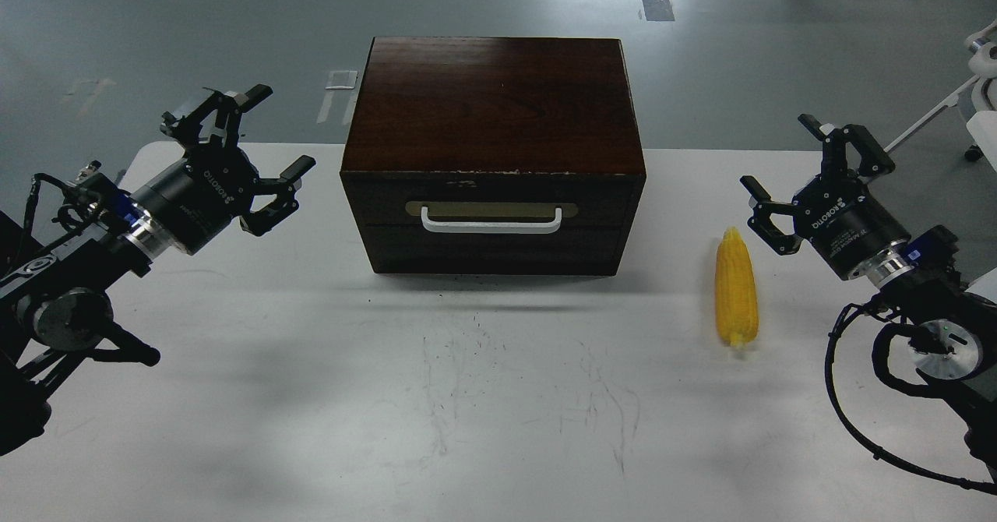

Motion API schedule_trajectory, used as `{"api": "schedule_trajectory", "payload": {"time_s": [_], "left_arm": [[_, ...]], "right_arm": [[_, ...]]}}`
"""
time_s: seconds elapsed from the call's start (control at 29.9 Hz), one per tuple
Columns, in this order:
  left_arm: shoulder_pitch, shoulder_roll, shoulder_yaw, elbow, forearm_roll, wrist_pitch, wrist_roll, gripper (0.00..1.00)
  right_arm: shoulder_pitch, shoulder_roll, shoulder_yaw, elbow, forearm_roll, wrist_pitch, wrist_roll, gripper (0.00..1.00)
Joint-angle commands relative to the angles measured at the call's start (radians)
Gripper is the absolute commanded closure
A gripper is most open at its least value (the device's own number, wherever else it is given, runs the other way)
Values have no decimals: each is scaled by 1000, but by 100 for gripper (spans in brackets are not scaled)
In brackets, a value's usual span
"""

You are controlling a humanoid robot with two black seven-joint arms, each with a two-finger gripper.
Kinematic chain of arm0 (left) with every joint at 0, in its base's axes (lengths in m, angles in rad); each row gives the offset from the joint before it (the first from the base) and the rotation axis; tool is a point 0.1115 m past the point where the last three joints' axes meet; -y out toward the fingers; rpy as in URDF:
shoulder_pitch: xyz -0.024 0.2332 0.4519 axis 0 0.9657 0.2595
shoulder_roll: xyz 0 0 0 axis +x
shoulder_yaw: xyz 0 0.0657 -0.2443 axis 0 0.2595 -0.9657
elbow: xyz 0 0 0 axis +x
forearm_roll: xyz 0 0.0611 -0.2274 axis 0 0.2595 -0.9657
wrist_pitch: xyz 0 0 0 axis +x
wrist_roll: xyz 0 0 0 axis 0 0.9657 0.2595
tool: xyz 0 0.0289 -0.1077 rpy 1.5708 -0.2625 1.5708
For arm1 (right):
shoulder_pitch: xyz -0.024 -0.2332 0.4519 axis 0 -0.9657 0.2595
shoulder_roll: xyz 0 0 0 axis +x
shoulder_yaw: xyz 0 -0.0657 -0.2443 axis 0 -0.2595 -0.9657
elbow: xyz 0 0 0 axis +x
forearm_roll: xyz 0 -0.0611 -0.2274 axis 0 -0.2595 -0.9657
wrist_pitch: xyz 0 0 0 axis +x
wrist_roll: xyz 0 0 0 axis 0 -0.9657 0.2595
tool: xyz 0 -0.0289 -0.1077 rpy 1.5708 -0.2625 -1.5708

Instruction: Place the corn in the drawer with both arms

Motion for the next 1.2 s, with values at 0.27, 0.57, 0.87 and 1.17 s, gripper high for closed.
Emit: {"api": "schedule_trajectory", "payload": {"time_s": [0.27, 0.57, 0.87, 1.17], "left_arm": [[22, 18, -28, 14, -11, 0, -2, 1], [-62, 115, -36, 64, 11, 0, -11, 1], [-350, 187, -22, -130, 468, 0, -85, 1], [-634, 43, 154, -279, 1143, 0, -94, 1]], "right_arm": [[0, -8, 4, 1, 0, 0, 0, 0], [0, -26, 12, 2, 0, 0, 0, 0], [2, -28, 17, 2, 0, 0, 1, 0], [6, -26, 27, 2, 0, 0, 1, 0]]}}
